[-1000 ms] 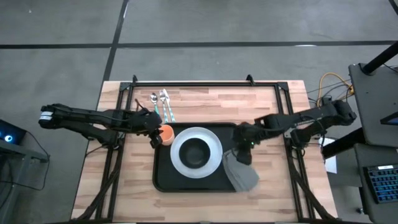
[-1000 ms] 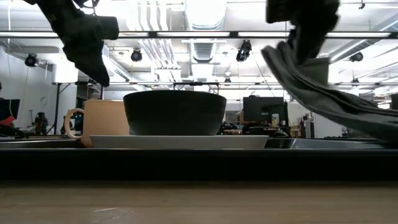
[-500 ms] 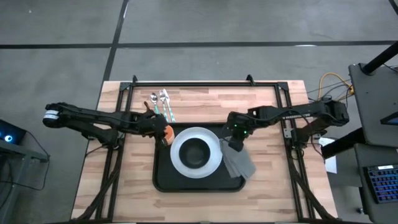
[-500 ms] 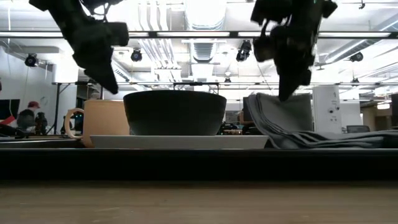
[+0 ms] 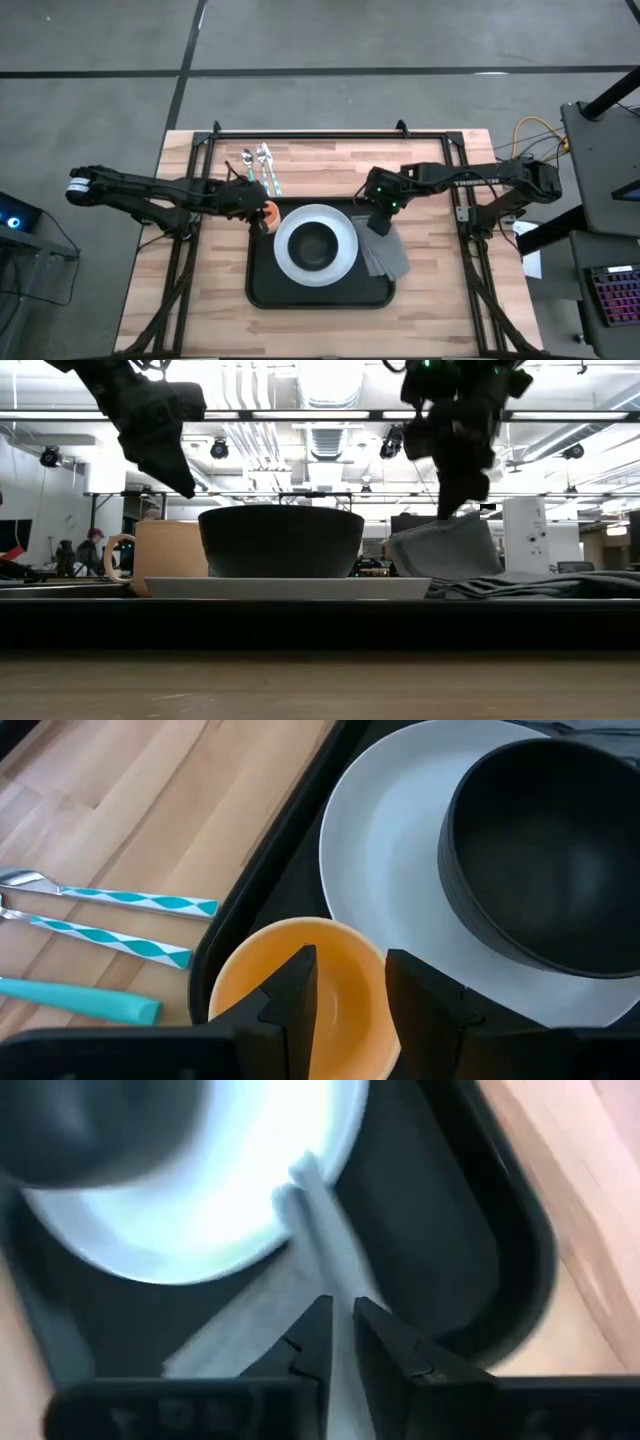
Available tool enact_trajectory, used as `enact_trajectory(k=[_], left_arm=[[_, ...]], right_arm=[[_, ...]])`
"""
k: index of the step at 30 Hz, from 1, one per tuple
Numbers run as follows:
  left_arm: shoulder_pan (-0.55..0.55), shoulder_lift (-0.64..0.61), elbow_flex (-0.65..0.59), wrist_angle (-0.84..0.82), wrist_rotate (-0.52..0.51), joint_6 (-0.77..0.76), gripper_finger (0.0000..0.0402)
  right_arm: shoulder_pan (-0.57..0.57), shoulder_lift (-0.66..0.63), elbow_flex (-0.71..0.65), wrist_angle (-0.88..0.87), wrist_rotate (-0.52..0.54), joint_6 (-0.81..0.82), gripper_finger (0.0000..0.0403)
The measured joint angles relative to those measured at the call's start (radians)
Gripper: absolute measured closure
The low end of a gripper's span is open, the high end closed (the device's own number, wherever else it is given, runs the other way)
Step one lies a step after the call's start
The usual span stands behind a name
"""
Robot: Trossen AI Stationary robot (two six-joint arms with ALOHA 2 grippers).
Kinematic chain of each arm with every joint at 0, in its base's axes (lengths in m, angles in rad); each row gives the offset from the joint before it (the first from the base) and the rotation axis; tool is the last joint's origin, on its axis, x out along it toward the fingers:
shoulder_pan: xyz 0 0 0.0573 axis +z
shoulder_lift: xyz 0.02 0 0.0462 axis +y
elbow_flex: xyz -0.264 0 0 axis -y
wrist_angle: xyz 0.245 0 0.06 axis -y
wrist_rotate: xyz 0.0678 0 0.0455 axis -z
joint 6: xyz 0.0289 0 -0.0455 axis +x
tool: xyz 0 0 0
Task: Set up tray
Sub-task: Put the gray napkin to the right of the white plate on the black serving tray
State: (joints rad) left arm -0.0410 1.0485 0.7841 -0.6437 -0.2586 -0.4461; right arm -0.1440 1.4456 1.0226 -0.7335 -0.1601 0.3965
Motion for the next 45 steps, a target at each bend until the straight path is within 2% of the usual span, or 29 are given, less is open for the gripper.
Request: enact_trajectory(k=[8, 13, 16, 20, 23, 28, 33, 39, 45], left_arm=[[0.000, 0.000, 0.000, 0.000, 0.000, 0.000, 0.0300], [0.000, 0.000, 0.000, -0.002, 0.004, 0.000, 0.0300], [0.000, 0.000, 0.000, -0.002, 0.004, 0.000, 0.0300], [-0.006, 0.000, 0.000, -0.002, 0.004, 0.000, 0.0300], [-0.006, 0.000, 0.000, -0.002, 0.004, 0.012, 0.0300], [-0.006, -0.001, 0.000, 0.000, 0.004, 0.017, 0.0300], [-0.006, -0.001, 0.000, 0.007, 0.004, 0.018, 0.0300], [-0.006, -0.006, 0.000, 0.008, 0.003, 0.018, 0.0300], [-0.006, -0.011, 0.000, 0.008, 0.003, 0.018, 0.0300]], right_arm=[[0.004, -0.001, 0.164, -0.105, 0.007, -0.020, 0.0290], [0.151, -0.001, 0.119, -0.113, 0.051, 0.115, 0.0254], [0.262, -0.005, 0.075, -0.124, 0.128, 0.215, 0.0240], [0.442, -0.010, 0.029, -0.127, 0.327, 0.415, 0.0229], [0.565, -0.004, 0.011, -0.122, 0.429, 0.552, 0.0225], [0.680, -0.003, -0.018, -0.123, 0.568, 0.779, 0.0225], [0.725, 0.018, -0.044, -0.100, 0.579, 0.855, 0.0220], [0.733, 0.154, -0.004, -0.013, 0.491, 0.752, 0.0218], [0.750, 0.276, 0.080, -0.046, 0.488, 0.729, 0.0218]])
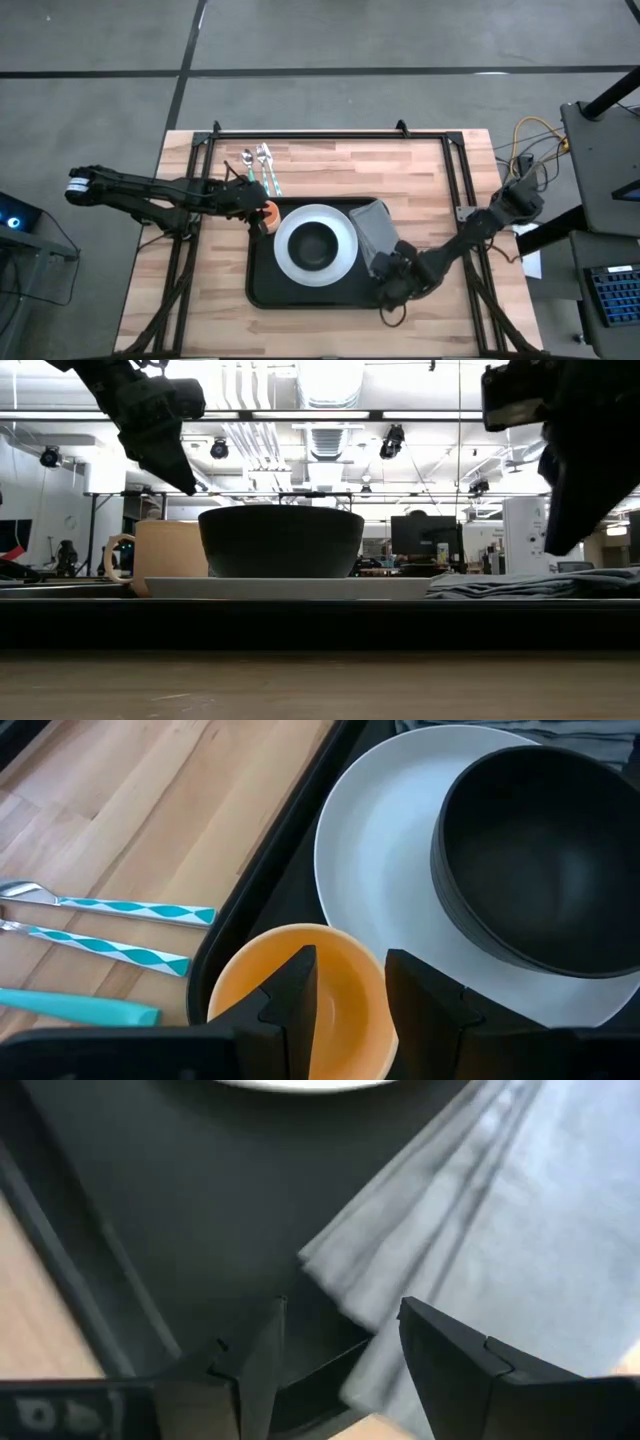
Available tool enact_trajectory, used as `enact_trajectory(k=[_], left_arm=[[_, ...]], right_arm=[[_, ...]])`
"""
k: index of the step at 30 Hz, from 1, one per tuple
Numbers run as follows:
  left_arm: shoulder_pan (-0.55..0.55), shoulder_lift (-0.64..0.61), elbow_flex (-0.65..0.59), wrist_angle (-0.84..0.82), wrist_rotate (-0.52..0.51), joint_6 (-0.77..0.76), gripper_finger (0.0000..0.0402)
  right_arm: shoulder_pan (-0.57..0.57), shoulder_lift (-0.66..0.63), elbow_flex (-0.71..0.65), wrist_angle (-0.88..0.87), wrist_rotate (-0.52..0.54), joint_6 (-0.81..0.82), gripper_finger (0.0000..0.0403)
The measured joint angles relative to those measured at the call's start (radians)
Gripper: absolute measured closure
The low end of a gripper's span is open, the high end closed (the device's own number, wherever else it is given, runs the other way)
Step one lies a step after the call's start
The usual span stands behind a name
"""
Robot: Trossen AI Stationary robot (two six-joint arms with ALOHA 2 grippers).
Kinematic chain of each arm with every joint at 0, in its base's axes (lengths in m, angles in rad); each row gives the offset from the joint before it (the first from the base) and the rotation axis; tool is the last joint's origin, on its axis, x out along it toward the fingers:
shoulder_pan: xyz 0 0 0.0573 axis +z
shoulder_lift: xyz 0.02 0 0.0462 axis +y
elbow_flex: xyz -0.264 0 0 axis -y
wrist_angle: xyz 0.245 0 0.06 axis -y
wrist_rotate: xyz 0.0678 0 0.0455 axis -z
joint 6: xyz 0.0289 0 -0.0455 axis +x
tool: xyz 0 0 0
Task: Set up tray
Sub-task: Put the gray napkin to the right of the white plate on the black serving tray
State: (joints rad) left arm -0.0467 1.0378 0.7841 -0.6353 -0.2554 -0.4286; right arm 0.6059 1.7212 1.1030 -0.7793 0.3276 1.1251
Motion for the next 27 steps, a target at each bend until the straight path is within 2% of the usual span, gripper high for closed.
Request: enact_trajectory(k=[7, 17, 27], left_arm=[[0.000, -0.002, 0.000, -0.001, 0.001, 0.000, 0.0300], [0.000, -0.004, 0.000, 0.000, 0.002, 0.000, 0.0300], [0.000, -0.006, 0.000, 0.004, 0.003, 0.000, 0.0300]], right_arm=[[0.008, 0.089, 0.108, -0.279, 0.013, 0.049, 0.0218], [0.039, 0.145, 0.161, -0.267, -0.012, 0.060, 0.0218], [0.044, 0.146, 0.090, -0.259, -0.003, 0.116, 0.0218]])
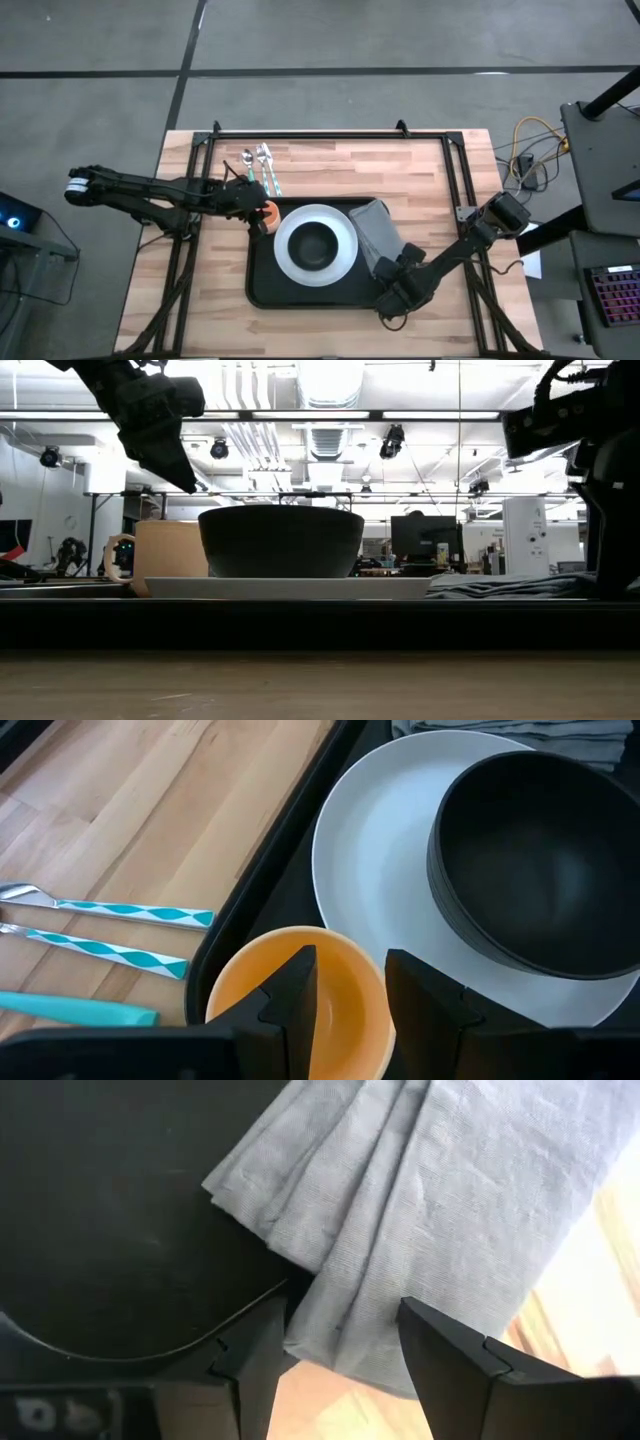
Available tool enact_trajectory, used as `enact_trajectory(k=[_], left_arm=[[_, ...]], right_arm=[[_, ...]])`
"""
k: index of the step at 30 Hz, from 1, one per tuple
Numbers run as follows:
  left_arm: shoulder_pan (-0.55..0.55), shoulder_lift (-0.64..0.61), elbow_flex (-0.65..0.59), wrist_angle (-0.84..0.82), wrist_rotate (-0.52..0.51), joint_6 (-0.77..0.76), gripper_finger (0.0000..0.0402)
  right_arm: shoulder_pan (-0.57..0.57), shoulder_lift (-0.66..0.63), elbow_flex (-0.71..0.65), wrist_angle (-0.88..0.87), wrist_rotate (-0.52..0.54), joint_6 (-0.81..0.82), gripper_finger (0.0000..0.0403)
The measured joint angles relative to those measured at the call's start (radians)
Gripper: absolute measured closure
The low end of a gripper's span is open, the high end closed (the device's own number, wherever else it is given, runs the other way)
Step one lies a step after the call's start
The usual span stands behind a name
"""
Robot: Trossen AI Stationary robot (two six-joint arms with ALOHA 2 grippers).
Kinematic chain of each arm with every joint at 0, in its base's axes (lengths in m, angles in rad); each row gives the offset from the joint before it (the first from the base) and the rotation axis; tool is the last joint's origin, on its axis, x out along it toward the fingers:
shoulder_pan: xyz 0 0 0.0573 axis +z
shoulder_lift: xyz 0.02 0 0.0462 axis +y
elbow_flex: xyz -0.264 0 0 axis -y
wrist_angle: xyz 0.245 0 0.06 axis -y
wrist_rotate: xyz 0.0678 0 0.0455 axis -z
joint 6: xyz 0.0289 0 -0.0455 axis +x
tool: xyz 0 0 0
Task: Set up tray
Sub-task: Put the gray napkin to the right of the white plate on the black serving tray
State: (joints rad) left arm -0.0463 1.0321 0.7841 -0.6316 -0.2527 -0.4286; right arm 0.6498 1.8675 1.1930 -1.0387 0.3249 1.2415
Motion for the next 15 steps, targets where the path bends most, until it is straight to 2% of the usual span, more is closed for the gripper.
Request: enact_trajectory(k=[7, 10, 14, 15], left_arm=[[0.000, 0.000, 0.000, 0.000, 0.000, 0.000, 0.0300], [0.000, 0.000, 0.000, 0.001, 0.000, 0.000, 0.0300], [0.000, 0.000, 0.000, 0.001, 0.000, 0.000, 0.0300], [0.000, 0.000, 0.000, 0.001, 0.000, 0.000, 0.0300]], right_arm=[[-0.002, 0.000, -0.027, 0.006, 0.012, 0.053, 0.0233], [-0.007, -0.001, -0.028, 0.006, -0.007, 0.047, 0.0281], [-0.007, -0.002, -0.010, 0.006, -0.013, -0.015, 0.0375], [-0.008, -0.002, 0.000, 0.010, -0.015, -0.024, 0.0382]])
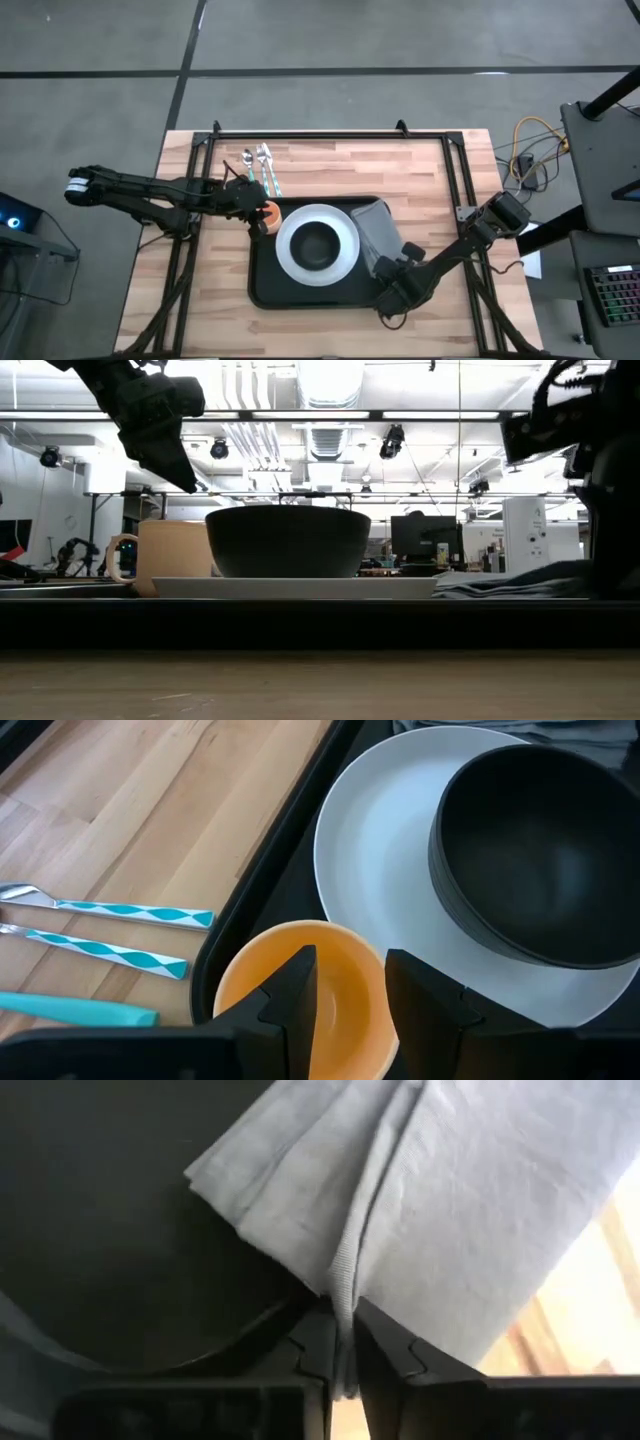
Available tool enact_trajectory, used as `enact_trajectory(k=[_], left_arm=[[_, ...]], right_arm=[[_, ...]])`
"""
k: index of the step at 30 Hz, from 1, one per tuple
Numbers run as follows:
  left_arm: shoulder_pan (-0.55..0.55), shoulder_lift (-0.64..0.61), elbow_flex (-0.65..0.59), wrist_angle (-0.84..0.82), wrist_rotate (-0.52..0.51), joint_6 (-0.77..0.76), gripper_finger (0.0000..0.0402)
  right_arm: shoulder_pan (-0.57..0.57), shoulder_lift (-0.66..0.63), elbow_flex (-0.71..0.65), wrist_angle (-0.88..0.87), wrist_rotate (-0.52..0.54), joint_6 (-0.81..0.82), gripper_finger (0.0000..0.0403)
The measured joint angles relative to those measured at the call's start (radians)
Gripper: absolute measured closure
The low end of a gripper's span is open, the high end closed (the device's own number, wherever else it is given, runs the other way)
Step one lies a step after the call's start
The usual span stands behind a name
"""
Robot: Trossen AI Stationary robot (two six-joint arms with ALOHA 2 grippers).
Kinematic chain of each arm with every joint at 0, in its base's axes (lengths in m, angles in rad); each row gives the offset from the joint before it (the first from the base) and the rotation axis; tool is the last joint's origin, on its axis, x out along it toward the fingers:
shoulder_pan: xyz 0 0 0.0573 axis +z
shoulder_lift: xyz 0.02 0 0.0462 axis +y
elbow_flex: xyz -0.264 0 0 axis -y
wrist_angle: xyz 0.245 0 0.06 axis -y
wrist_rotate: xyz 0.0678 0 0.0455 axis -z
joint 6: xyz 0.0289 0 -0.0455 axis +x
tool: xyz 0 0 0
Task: Set up tray
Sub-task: Put the gray napkin to the right of the white plate on the black serving tray
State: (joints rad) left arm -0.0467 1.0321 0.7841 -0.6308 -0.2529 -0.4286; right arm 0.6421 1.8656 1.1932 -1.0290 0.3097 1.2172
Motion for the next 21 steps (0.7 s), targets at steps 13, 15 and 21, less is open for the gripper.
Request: enact_trajectory(k=[13, 15, 21], left_arm=[[0.000, 0.000, 0.000, 0.000, 0.013, 0.000, 0.0300], [0.000, 0.000, 0.000, -0.001, 0.016, 0.000, 0.0300], [0.000, 0.000, 0.000, -0.002, 0.017, 0.008, 0.0300]], right_arm=[[-0.068, 0.000, 0.094, -0.079, -0.020, -0.078, 0.0393], [-0.072, 0.000, 0.109, -0.116, -0.020, -0.084, 0.0394], [-0.094, -0.001, 0.159, -0.098, 0.000, -0.094, 0.0394]])
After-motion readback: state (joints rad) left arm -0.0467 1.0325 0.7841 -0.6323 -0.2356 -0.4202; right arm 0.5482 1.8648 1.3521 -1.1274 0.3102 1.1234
